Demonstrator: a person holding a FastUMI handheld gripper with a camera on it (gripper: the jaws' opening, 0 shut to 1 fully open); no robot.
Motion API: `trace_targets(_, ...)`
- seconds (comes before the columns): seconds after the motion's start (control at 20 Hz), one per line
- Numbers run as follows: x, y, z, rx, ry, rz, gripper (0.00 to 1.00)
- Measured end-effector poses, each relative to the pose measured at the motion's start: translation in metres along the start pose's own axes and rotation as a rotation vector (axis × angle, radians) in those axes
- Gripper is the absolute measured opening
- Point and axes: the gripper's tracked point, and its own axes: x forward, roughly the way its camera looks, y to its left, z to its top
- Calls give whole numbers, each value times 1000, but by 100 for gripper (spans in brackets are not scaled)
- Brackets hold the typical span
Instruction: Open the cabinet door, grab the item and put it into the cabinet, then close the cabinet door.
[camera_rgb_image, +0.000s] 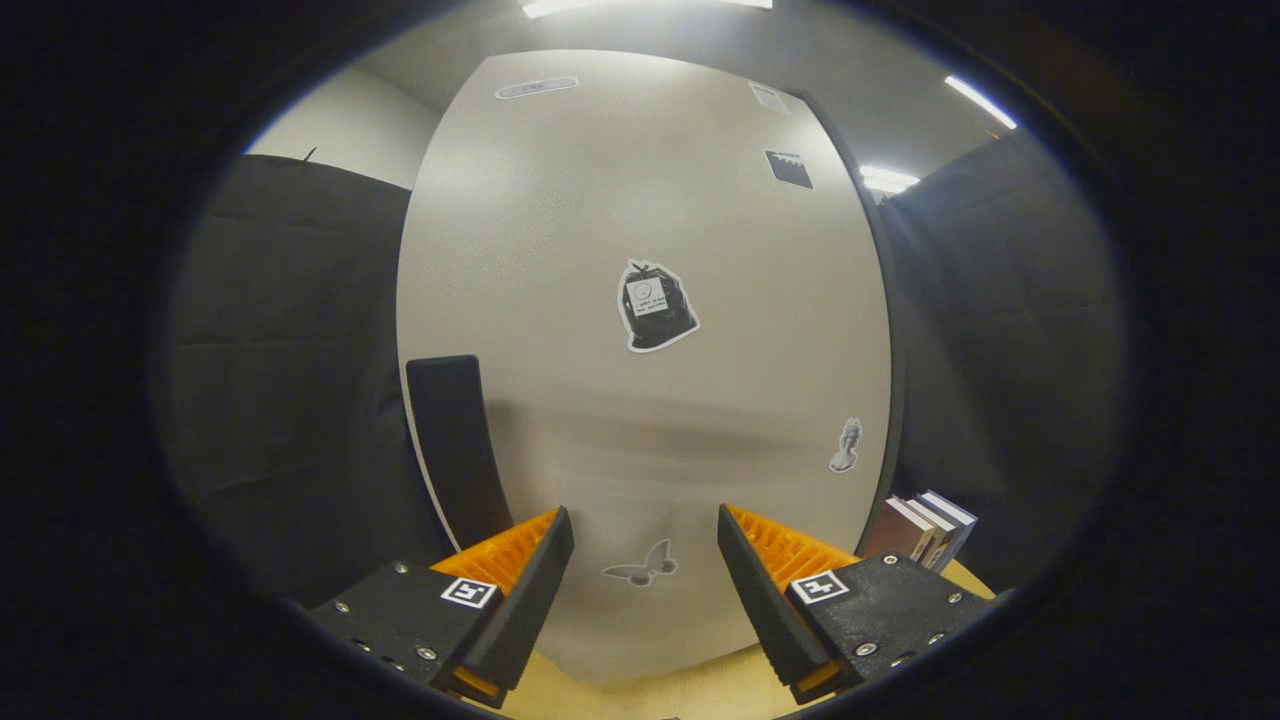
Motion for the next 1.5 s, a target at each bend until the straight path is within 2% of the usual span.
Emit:
trace_targets(0.3, -14, 1, 5, -20, -30, 10, 92)
trace_targets(0.5, -62, -2, 10, -29, -60, 33, 93)
trace_targets(0.85, -143, -21, 17, -27, -126, 2, 93)
trace_targets(1.2, -211, -24, -15, -48, -156, -28, 93)
trace_targets(1.5, -236, -17, -59, -61, -135, -34, 93)
